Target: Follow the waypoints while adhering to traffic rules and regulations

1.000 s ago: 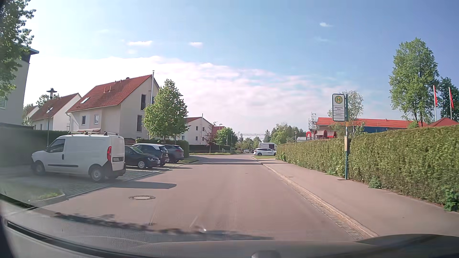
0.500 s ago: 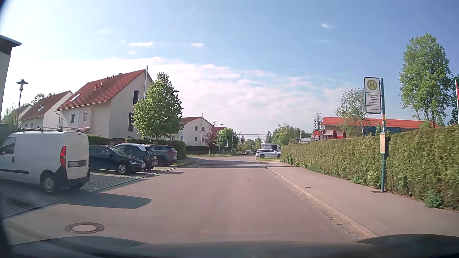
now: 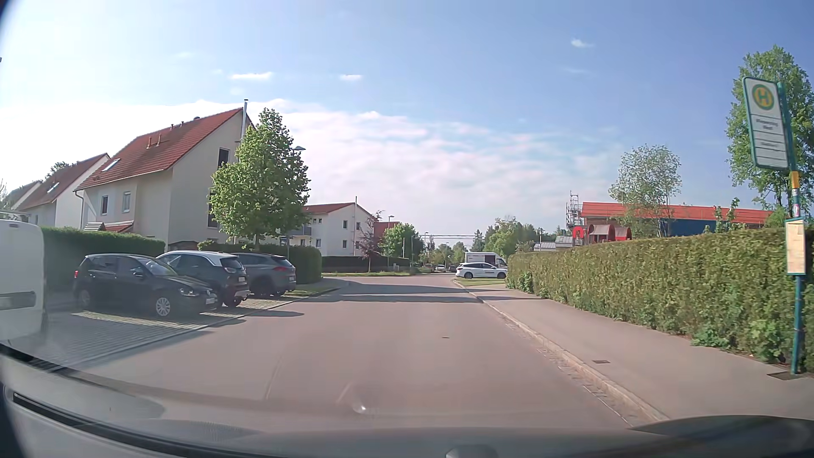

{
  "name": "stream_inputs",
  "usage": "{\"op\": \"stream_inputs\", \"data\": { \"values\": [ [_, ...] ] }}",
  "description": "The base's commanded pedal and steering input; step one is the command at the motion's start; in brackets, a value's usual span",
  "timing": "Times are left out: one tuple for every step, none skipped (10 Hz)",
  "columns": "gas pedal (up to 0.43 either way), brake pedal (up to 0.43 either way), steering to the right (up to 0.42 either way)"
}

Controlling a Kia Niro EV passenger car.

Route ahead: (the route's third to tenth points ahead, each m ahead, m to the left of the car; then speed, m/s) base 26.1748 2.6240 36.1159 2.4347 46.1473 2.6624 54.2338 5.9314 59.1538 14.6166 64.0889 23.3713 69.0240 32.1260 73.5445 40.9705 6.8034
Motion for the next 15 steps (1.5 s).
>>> {"op": "stream_inputs", "data": {
  "values": [
    [0.079, 0.000, -0.003],
    [0.098, 0.000, -0.004],
    [0.098, 0.000, -0.004],
    [0.098, 0.000, -0.004],
    [0.087, 0.000, -0.004],
    [0.067, 0.000, -0.004],
    [0.067, 0.000, -0.005],
    [0.067, 0.000, -0.005],
    [0.067, 0.000, -0.006],
    [0.067, 0.000, -0.006],
    [0.067, 0.000, -0.006],
    [0.067, 0.000, -0.006],
    [0.067, 0.000, -0.006],
    [0.020, 0.000, -0.006],
    [0.000, 0.000, -0.006]
  ]
}}
